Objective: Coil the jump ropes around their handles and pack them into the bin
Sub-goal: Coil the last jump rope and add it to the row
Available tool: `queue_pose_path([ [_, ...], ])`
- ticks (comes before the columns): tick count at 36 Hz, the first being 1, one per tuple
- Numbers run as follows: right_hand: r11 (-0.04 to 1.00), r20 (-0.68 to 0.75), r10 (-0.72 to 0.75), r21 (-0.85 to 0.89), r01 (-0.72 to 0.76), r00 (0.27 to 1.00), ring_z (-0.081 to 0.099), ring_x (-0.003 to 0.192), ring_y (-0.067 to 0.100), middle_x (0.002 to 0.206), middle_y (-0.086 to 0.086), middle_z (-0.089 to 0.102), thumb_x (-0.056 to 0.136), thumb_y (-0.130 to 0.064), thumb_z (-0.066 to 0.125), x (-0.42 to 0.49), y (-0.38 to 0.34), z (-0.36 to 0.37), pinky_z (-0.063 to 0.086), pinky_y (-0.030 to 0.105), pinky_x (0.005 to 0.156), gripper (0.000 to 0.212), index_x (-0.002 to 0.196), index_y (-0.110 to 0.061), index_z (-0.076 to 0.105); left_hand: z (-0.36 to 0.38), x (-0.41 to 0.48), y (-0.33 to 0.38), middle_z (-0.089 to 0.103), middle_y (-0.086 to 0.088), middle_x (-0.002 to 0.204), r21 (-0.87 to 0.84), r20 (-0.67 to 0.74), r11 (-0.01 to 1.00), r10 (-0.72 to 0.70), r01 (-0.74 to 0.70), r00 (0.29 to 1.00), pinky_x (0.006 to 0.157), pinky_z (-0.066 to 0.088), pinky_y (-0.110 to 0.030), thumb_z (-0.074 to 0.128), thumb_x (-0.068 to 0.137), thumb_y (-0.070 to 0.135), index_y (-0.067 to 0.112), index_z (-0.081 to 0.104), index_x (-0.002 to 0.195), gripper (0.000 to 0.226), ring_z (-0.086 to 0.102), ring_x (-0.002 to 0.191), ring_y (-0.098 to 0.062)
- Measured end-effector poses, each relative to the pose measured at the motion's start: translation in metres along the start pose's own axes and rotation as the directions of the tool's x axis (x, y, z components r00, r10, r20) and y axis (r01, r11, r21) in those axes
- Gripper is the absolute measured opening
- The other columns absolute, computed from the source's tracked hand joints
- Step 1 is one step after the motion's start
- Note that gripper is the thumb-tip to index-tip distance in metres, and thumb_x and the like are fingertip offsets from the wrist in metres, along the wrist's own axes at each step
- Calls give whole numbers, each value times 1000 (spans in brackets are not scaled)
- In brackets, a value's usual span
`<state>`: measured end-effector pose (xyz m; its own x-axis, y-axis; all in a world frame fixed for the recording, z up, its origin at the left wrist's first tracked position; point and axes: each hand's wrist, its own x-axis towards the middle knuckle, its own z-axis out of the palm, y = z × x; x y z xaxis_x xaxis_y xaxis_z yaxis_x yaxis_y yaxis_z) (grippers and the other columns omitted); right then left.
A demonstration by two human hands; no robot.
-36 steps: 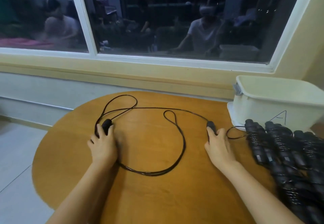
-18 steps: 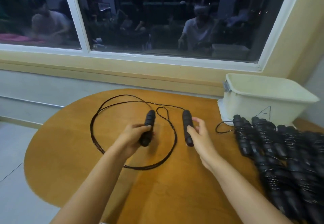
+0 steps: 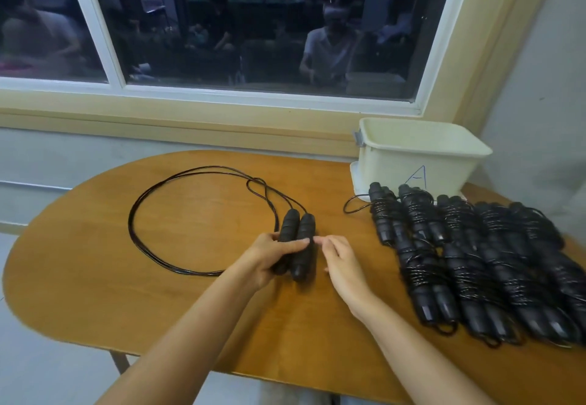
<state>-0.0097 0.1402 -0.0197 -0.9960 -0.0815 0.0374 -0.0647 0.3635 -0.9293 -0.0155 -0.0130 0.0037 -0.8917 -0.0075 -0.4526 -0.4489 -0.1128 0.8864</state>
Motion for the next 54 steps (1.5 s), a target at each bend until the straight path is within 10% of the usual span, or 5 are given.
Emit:
queue_pose_path([
  [9, 681, 281, -255, -627, 378, 925, 7, 149, 5, 159, -18, 21, 83, 16, 48, 13, 3, -48, 19, 28, 118, 85, 152, -31, 30, -12, -6, -7, 63, -4, 109, 679, 239, 692, 107, -244, 965, 79, 55, -26, 78, 75, 14, 16, 57, 125, 55, 62, 97, -16],
  [18, 575, 560, -149, -622, 532, 815, -6, 143, -2, 160, -17, 13, 87, -45, 70, 15, 1, -57, -6, 22, 114, 91, 157, -33, 13, -23, -5, 6, 51, -2, 121, 931, 324, 131, 124, -339, 938, 87, 51, -35, 69, 77, 40, 23, 41, 143, 74, 52, 107, -20],
  [25, 625, 431, -139, -660, 416, 892, 53, 112, 15, 129, -2, 56, 84, -55, 68, 15, 8, -48, 40, 26, 91, 59, 126, -26, 37, -28, -9, -13, 47, 6, 131, 888, 374, 132, 349, -440, 859, 97, 41, -29, 68, 81, 44, 25, 32, 145, 75, 48, 115, -15],
  [41, 706, 502, -123, -562, 431, 856, 55, 113, 22, 125, -2, 61, 87, -37, 70, 22, 16, -62, 47, 46, 96, 28, 79, -33, 43, -46, -8, -35, 43, 13, 141, 885, 409, 26, 433, -464, 804, 105, 34, -29, 63, 84, 62, 35, 26, 152, 82, 37, 122, -7],
  [54, 540, 529, -215, -636, 551, 821, 54, 107, 8, 115, -11, 60, 86, -51, 63, 25, 23, -57, 36, 29, 108, 31, 95, -23, 54, -65, 5, -42, 20, 6, 158, 893, 345, 165, 349, -419, 871, 120, 14, -53, 58, 86, 65, 64, 13, 143, 73, 5, 148, -29],
])
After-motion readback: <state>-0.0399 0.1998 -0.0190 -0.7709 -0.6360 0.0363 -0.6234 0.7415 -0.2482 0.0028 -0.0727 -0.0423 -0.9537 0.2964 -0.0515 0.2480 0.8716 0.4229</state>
